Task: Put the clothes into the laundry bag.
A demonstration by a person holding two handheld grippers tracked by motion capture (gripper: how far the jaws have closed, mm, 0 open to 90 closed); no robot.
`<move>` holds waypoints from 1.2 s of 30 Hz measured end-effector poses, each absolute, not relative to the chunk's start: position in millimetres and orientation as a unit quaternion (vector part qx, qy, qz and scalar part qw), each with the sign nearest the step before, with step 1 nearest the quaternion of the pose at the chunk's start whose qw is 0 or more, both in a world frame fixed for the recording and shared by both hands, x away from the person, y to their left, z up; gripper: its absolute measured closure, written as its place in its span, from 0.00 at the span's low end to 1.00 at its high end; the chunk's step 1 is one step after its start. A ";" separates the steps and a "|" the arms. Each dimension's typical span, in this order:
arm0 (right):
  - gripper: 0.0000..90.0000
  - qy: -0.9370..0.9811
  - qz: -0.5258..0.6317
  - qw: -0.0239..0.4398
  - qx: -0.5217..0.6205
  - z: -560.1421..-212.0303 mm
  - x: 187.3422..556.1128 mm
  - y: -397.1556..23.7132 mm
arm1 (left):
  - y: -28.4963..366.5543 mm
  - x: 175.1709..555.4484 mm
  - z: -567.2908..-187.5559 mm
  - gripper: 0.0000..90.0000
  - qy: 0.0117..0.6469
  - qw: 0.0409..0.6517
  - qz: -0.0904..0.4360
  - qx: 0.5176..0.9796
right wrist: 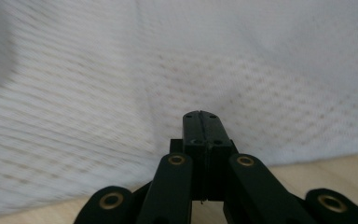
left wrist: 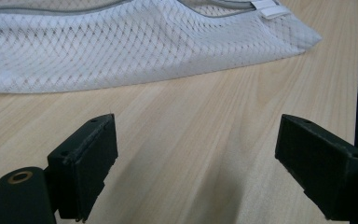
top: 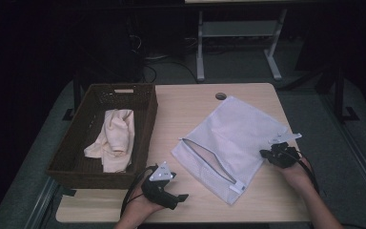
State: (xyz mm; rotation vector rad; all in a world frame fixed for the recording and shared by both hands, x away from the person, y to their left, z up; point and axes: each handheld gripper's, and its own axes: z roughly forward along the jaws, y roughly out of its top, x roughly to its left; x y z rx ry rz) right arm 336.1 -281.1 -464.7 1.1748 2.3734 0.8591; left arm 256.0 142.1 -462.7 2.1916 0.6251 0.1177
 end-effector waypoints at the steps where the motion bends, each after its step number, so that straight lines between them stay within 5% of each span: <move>1: 1.00 0.838 0.302 0.177 0.418 -467.5 336.3 -283.1 | 142.4 255.7 -462.4 0.14 0.248 0.417 0.049 0.873; 20: 1.00 0.828 0.296 0.178 0.441 -454.0 302.0 -303.1 | 142.9 255.0 -461.9 0.14 0.247 0.414 0.053 0.875; 30: 0.75 0.831 0.358 0.145 0.401 -441.1 274.7 -284.1 | 142.5 255.5 -462.0 0.14 0.251 0.409 0.044 0.876; 36: 0.51 0.834 0.375 0.121 0.387 -446.7 253.6 -271.5 | 140.7 253.4 -455.5 0.14 0.252 0.406 0.044 0.878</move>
